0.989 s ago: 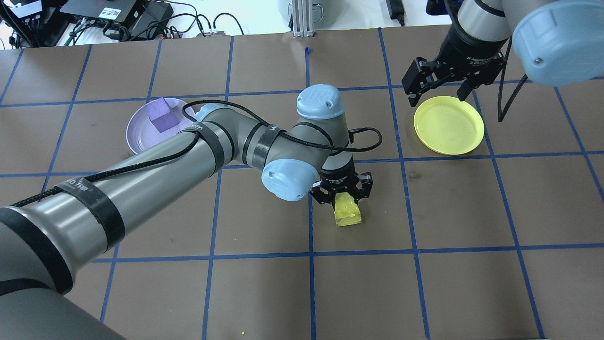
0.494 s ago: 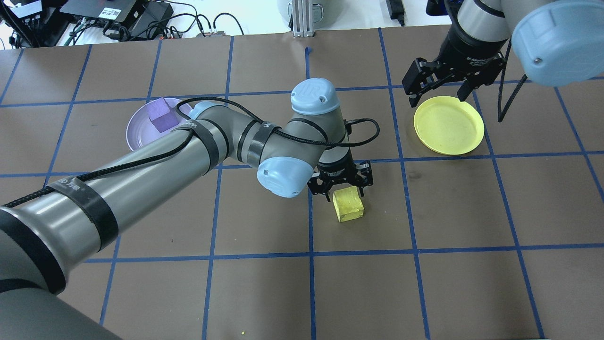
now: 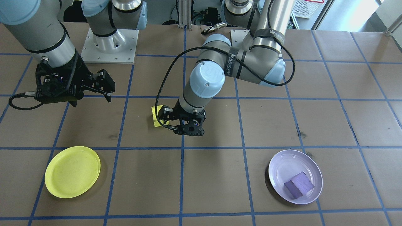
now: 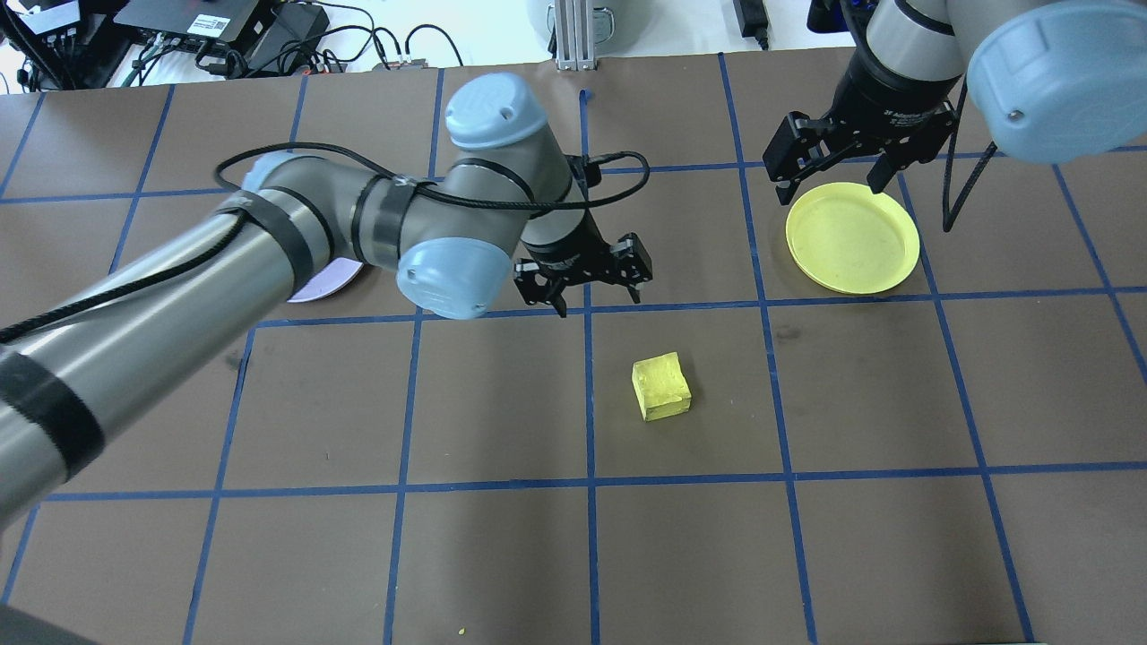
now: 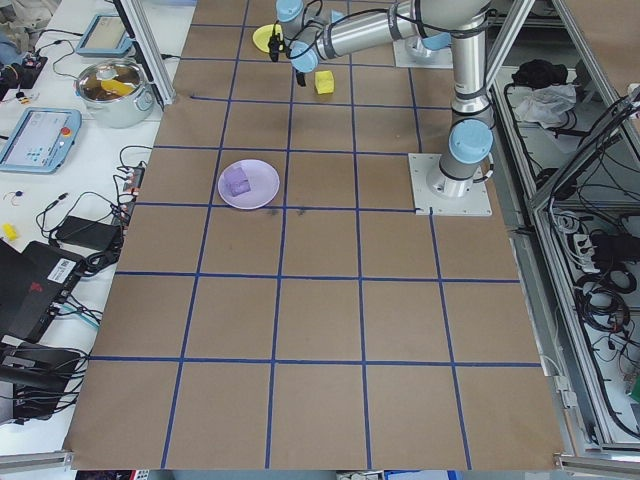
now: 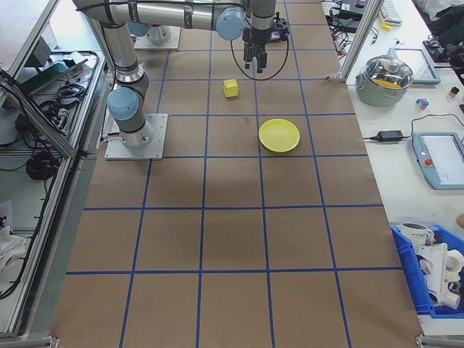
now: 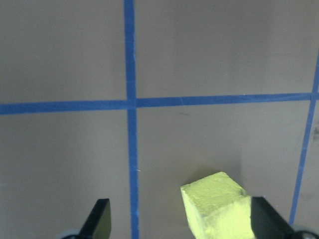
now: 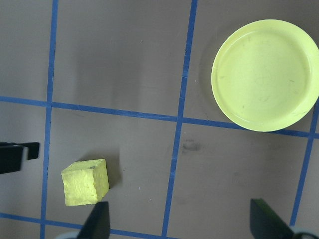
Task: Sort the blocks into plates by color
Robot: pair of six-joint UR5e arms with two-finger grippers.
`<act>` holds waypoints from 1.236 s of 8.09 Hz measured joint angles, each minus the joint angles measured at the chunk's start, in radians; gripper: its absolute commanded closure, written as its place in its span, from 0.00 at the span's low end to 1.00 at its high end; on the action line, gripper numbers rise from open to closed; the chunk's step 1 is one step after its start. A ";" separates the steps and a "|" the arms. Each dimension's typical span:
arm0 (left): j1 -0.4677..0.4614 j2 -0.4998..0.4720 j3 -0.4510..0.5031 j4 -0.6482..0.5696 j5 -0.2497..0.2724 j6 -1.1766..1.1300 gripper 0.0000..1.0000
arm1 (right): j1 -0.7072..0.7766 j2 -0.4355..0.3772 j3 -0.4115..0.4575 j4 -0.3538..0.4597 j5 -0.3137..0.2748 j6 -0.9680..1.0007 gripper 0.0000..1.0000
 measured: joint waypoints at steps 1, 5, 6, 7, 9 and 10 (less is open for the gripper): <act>0.063 0.037 0.001 -0.053 0.005 0.106 0.00 | 0.000 0.000 0.001 0.000 0.001 -0.004 0.00; 0.330 0.106 0.050 -0.260 0.105 0.438 0.00 | 0.027 -0.005 0.081 -0.002 0.006 -0.007 0.00; 0.342 0.125 0.109 -0.346 0.163 0.448 0.00 | 0.063 -0.004 0.112 -0.004 0.005 -0.003 0.00; 0.346 0.150 0.173 -0.433 0.194 0.451 0.00 | 0.091 -0.001 0.136 -0.014 0.005 -0.001 0.00; 0.355 0.206 0.259 -0.529 0.246 0.453 0.00 | 0.121 0.018 0.177 -0.034 0.010 0.001 0.00; 0.357 0.224 0.278 -0.544 0.283 0.453 0.00 | 0.135 0.029 0.192 -0.039 0.014 0.003 0.00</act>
